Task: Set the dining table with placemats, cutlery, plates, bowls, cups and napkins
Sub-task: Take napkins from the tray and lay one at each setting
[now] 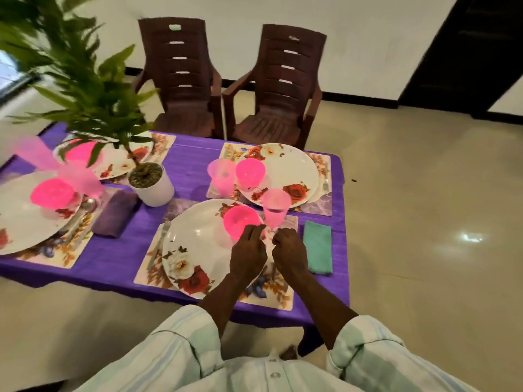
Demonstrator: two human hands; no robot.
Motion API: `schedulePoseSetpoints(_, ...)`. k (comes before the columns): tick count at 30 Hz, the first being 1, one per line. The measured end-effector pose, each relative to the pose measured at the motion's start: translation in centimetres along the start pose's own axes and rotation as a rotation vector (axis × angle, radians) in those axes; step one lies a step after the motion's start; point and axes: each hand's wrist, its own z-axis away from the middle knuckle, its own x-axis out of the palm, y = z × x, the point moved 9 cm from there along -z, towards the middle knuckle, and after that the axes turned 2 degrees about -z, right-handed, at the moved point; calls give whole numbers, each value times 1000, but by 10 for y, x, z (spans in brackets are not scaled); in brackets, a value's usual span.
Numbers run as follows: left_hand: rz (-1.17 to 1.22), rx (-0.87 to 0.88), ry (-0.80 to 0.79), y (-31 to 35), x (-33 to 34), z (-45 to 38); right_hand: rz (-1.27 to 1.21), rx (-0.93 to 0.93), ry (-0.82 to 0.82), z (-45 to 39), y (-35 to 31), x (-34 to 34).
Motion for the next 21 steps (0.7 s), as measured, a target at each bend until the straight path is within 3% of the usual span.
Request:
schedulePoseSetpoints(5,-33,-130,178,-88,-83,8,13,-172,-53,-13,-99,67)
schedulePoseSetpoints(12,-215,-369,405,-269,-225,60,37,-483,-179,-9,-283,207)
schedulePoseSetpoints(17,-319,-593,435,-372,-313,131,-35,-599,-415,20,-414,304)
schedulePoseSetpoints(21,-267,-879,441,-433,-356,187,16,-661,-651,49,-486,368)
